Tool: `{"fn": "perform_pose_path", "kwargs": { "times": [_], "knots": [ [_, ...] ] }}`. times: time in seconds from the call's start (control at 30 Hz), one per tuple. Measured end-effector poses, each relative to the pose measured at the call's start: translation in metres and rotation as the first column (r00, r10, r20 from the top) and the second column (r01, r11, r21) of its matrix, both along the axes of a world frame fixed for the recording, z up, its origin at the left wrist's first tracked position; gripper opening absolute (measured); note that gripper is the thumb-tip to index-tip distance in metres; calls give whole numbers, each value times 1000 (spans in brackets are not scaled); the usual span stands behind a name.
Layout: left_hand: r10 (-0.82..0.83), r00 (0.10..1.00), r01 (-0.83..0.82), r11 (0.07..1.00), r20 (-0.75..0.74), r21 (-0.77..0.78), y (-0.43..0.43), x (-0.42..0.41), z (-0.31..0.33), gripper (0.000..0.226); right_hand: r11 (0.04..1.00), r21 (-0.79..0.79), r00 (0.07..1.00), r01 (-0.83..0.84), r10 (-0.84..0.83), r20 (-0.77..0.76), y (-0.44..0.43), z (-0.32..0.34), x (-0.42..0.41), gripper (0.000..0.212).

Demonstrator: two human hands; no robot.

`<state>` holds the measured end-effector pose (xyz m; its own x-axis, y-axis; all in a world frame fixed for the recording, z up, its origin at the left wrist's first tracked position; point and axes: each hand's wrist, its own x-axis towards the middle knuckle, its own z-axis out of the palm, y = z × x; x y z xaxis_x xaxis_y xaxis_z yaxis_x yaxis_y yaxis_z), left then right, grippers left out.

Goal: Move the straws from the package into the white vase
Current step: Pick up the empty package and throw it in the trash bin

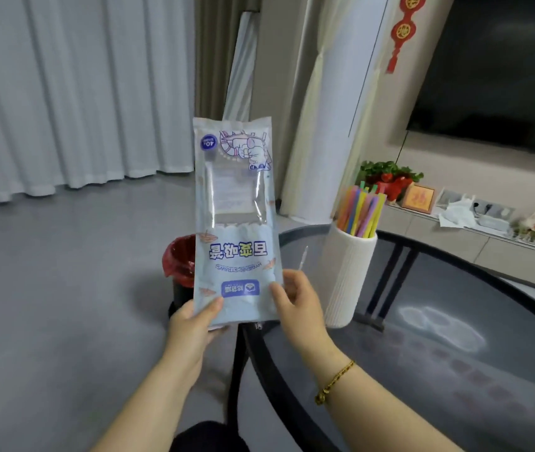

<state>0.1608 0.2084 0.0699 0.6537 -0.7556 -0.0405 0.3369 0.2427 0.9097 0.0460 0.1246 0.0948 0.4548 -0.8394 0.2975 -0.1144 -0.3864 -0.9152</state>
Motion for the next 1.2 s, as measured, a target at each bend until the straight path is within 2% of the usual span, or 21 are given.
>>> {"fn": "perform_pose_path", "kwargs": {
  "times": [0.07, 0.17, 0.27, 0.33, 0.4, 0.47, 0.53, 0.67, 0.77, 0.87, 1.0, 1.07, 1.13, 1.2],
  "knots": [
    [109, 994, -109, 991, 5, 84, 1, 25, -14, 13, 1000, 9, 989, 23, -21, -144, -10, -18, 15, 9],
    [238, 964, -259, 937, 115, 234, 2, 68, -35, 17, 998, 9, 899, 62, -52, -435, -33, -43, 31, 39],
    [222, 894, -382, 832, 389, 403, 1, 108, -46, 16, 994, -107, 749, 38, -99, -655, -55, -61, 42, 53],
    [121, 761, -512, 716, 637, 475, -3, 136, -48, 16, 988, -154, 661, -8, -110, -742, -64, -73, 51, 55],
    [1, 625, -610, 624, 780, 488, -8, 160, -42, 20, 975, -219, 607, -38, -152, -780, -70, -84, 55, 54],
    [-70, 492, -710, 546, 868, 446, -18, 178, -31, 23, 966, -255, 612, -35, -181, -770, -75, -89, 56, 54],
    [-122, 345, -778, 518, 931, 356, -36, 190, -21, 19, 968, -251, 633, -22, -180, -753, -82, -92, 57, 54],
    [-314, 52, -769, 593, 948, 239, -78, 199, -11, 16, 963, -267, 635, -34, -186, -750, -85, -94, 59, 52],
    [-583, -128, -773, 566, 803, 288, -109, 199, -13, 24, 962, -270, 625, -37, -188, -758, -85, -95, 60, 51],
    [-698, -247, -763, 568, 672, 309, -137, 194, -19, 25, 963, -268, 628, -37, -186, -756, -85, -96, 62, 49],
    [-747, -333, -770, 567, 576, 291, -168, 188, -33, 22, 964, -262, 646, -45, -172, -743, -87, -96, 62, 48],
    [-769, -333, -781, 549, 546, 298, -181, 185, -39, 24, 966, -256, 653, -42, -167, -738, -88, -98, 61, 48],
    [-765, -264, -762, 539, 588, 359, -191, 182, -47, 27, 965, -258, 662, -42, -167, -730, -89, -100, 61, 48],
    [-740, -150, -716, 539, 656, 444, -197, 181, -56, 29, 964, -262, 660, -45, -168, -732, -90, -101, 60, 48]
  ]
}}
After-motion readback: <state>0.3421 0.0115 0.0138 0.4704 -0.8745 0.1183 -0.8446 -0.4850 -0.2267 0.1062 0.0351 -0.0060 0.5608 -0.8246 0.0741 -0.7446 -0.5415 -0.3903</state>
